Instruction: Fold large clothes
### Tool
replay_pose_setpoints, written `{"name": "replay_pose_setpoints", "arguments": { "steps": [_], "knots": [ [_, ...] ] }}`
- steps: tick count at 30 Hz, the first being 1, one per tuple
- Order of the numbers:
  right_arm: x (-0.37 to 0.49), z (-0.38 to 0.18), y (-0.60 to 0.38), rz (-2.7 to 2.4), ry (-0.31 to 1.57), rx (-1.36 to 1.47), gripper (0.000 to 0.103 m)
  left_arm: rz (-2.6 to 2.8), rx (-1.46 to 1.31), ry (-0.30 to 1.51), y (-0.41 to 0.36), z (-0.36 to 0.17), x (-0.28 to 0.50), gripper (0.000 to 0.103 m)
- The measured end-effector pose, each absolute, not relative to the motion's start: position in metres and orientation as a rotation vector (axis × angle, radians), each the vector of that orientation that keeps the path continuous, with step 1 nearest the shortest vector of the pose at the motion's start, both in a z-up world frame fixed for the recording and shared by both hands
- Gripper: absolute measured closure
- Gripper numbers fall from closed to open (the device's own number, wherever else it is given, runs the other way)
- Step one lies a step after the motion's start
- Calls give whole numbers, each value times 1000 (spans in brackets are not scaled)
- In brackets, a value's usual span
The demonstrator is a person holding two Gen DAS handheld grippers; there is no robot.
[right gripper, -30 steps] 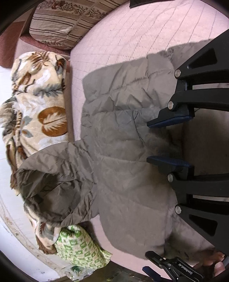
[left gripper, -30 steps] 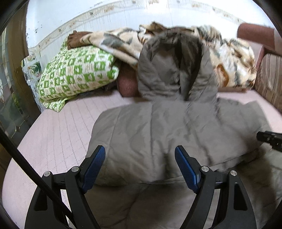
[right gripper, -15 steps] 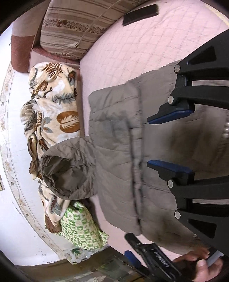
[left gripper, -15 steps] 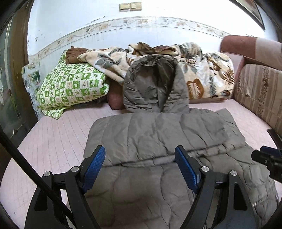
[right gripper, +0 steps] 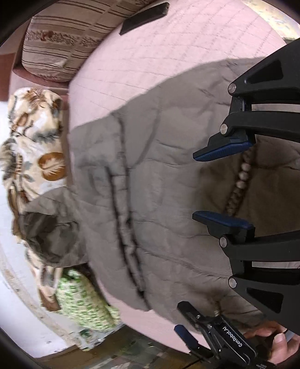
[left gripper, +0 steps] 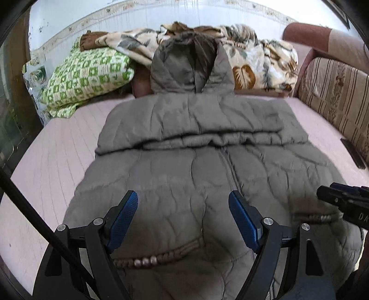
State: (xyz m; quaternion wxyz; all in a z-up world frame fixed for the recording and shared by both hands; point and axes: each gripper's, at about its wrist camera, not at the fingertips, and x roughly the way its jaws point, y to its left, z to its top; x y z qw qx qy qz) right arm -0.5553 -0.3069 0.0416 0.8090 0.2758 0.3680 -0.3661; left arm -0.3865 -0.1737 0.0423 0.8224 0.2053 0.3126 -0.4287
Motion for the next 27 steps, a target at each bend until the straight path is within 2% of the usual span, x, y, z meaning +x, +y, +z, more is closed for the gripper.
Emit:
{"name": "replay_pose_setpoints", "arguments": {
  "steps": [9, 15, 27],
  "knots": [
    [-548, 19, -287, -781, 881, 567, 52, -880, 446, 878, -166, 4, -374, 23],
    [-554, 23, -266, -777, 859, 495, 51, -908, 421, 838, -152, 16, -383, 23],
    [-561, 52, -228, -718, 753, 396, 51, -916, 346, 577, -121, 80, -402, 23]
  ]
}}
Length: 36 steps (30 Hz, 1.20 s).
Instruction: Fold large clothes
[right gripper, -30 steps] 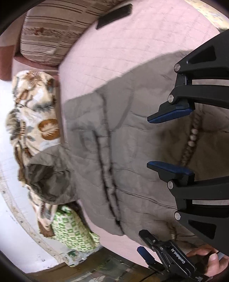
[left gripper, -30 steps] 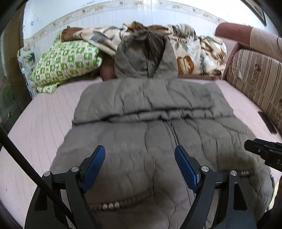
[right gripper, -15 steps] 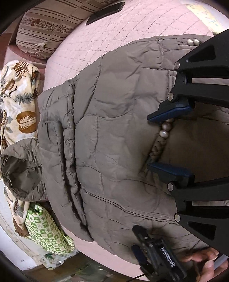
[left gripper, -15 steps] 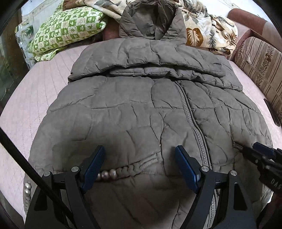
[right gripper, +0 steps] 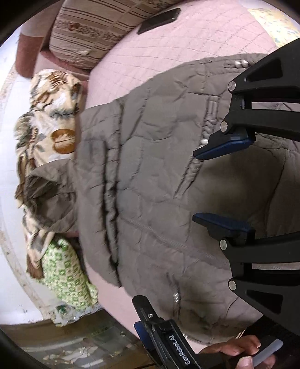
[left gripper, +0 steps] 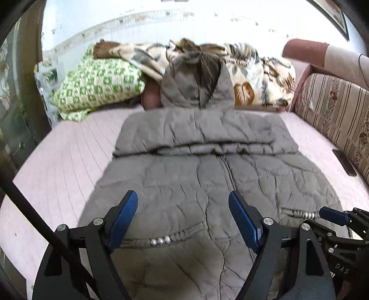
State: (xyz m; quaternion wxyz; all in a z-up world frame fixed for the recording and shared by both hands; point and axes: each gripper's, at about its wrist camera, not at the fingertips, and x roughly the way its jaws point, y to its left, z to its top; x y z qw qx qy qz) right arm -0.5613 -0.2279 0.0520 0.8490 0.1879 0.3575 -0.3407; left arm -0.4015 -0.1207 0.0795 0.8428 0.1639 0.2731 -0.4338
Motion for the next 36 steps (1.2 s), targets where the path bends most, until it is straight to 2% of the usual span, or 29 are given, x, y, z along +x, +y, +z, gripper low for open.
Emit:
{"name": "replay_pose_setpoints", "arguments": {
  "steps": [11, 17, 23, 30, 36],
  "knots": [
    [-552, 86, -251, -689, 670, 358, 51, -913, 336, 491, -139, 109, -394, 23],
    [-542, 92, -300, -713, 638, 395, 50, -880, 301, 481, -175, 121, -354, 23],
    [-510, 86, -352, -723, 594, 483, 50, -850, 315, 543, -226, 99, -306, 23],
    [-455, 60, -380, -691, 645, 496, 50, -831, 309, 685, -246, 56, -271, 23],
    [-446, 43, -378, -645, 685, 498, 50, -836, 308, 661, -248, 51, -272, 23]
  ]
}}
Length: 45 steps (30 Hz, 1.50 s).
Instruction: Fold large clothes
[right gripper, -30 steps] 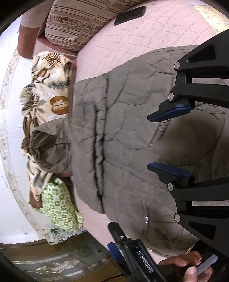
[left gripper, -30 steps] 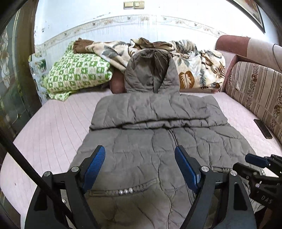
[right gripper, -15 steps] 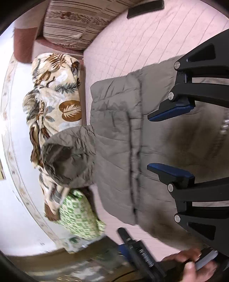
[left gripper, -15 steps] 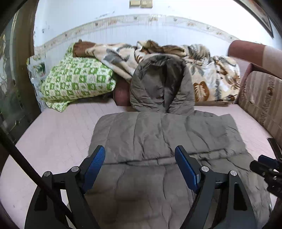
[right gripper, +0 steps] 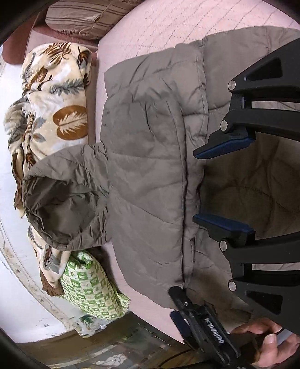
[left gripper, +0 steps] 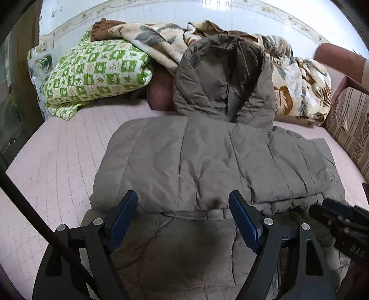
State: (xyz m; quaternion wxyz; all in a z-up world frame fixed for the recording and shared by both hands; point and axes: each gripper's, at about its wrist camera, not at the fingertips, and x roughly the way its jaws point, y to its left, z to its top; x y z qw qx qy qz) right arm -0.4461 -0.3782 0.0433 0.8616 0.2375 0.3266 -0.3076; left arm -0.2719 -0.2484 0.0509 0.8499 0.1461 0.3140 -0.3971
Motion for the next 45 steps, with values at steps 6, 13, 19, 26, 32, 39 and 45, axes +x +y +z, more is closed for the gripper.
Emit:
{"name": "replay_pose_setpoints", "arguments": {
  "steps": [6, 13, 19, 26, 32, 39, 45],
  "knots": [
    [-450, 40, -374, -636, 690, 509, 50, -844, 301, 662, -252, 49, -272, 23],
    [-460, 42, -373, -643, 688, 535, 50, -839, 289, 629, -247, 55, -276, 23],
    [-468, 55, -366, -650, 674, 506, 47, -833, 289, 608, -243, 60, -278, 23],
    [-472, 64, -365, -657, 658, 518, 47, -834, 287, 606, -242, 61, -278, 23],
    [-473, 82, -358, -635, 618, 514, 46, -833, 279, 604, -241, 66, -276, 23],
    [-477, 89, -355, -621, 595, 559, 45, -826, 259, 599, -237, 72, -272, 23],
    [-468, 114, -359, -600, 571, 554, 45, -822, 251, 600, -235, 73, -269, 23]
  ]
}}
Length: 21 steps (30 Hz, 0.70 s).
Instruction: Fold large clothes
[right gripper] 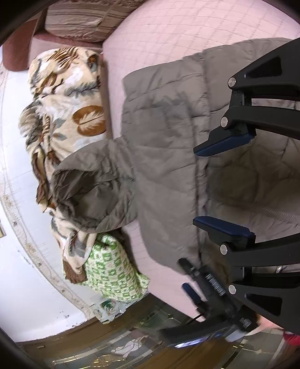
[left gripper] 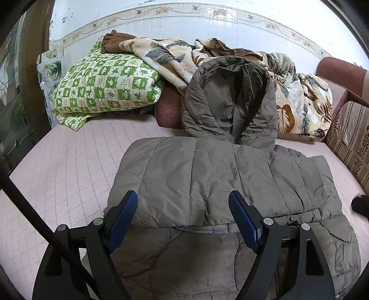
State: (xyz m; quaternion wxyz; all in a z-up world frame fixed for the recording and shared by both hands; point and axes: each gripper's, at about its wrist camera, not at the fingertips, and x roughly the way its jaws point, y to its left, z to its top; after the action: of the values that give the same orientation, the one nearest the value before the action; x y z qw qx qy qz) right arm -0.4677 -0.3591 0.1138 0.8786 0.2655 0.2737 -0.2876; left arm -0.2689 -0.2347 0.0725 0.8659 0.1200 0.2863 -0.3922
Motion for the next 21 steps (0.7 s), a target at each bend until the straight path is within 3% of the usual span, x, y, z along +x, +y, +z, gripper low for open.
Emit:
{"name": "replay_pose_setpoints", "arguments": {
  "steps": [21],
  "knots": [
    [-348, 235, -494, -711, 554, 564, 40, -820, 233, 664, -241, 63, -250, 23]
  ]
}}
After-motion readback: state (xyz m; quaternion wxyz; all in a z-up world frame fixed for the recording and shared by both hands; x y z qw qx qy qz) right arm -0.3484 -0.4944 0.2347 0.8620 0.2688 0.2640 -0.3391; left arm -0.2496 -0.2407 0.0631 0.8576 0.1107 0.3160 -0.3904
